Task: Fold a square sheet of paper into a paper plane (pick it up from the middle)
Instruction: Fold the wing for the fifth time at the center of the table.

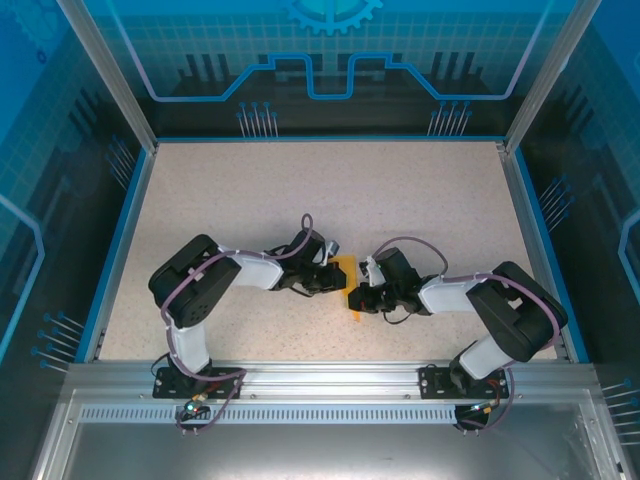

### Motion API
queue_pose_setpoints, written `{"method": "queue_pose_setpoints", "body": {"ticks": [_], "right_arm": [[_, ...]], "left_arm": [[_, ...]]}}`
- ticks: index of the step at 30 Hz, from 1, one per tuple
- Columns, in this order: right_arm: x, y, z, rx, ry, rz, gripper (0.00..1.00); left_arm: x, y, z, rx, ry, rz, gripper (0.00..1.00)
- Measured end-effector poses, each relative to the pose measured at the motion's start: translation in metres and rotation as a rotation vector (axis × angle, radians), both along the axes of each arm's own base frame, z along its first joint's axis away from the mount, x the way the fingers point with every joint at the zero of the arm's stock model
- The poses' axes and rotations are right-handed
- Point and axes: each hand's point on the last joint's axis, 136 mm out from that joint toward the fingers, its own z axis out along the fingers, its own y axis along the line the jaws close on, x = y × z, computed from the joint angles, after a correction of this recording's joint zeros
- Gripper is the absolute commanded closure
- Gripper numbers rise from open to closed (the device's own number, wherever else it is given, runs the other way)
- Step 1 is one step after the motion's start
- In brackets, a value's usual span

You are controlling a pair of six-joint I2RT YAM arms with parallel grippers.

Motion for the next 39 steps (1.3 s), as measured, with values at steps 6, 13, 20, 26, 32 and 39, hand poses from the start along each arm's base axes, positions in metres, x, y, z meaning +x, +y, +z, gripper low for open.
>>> {"method": "queue_pose_setpoints", "body": {"ticks": [6, 13, 20, 26, 32, 39], "right_arm": [[0.0, 0.0, 0.0, -0.001, -0.001, 0.001, 0.95], [-0.001, -0.001, 0.0, 0.001, -0.023, 0.017, 0.95], [-0.003, -0.003, 0.0, -0.013, -0.051, 0.046, 0.95], [-0.005, -0.004, 0.0, -0.019, -0.064, 0.063, 0.94], [-0.005, -0.005, 0.0, -0.019, -0.067, 0.069, 0.94], [-0.005, -0.005, 0.001, -0.018, -0.066, 0.07, 0.93]], "left_arm": [[0.005, 0.004, -0.001, 0.045, -0.046, 0.035, 0.9], [0.017, 0.01, 0.0, 0.087, -0.089, 0.054, 0.89], [0.045, 0.032, 0.001, 0.105, -0.125, 0.114, 0.88], [0.061, 0.039, 0.0, 0.095, -0.13, 0.132, 0.87], [0.073, 0.05, 0.002, 0.083, -0.14, 0.155, 0.86], [0.081, 0.06, 0.003, 0.102, -0.152, 0.158, 0.82]]}}
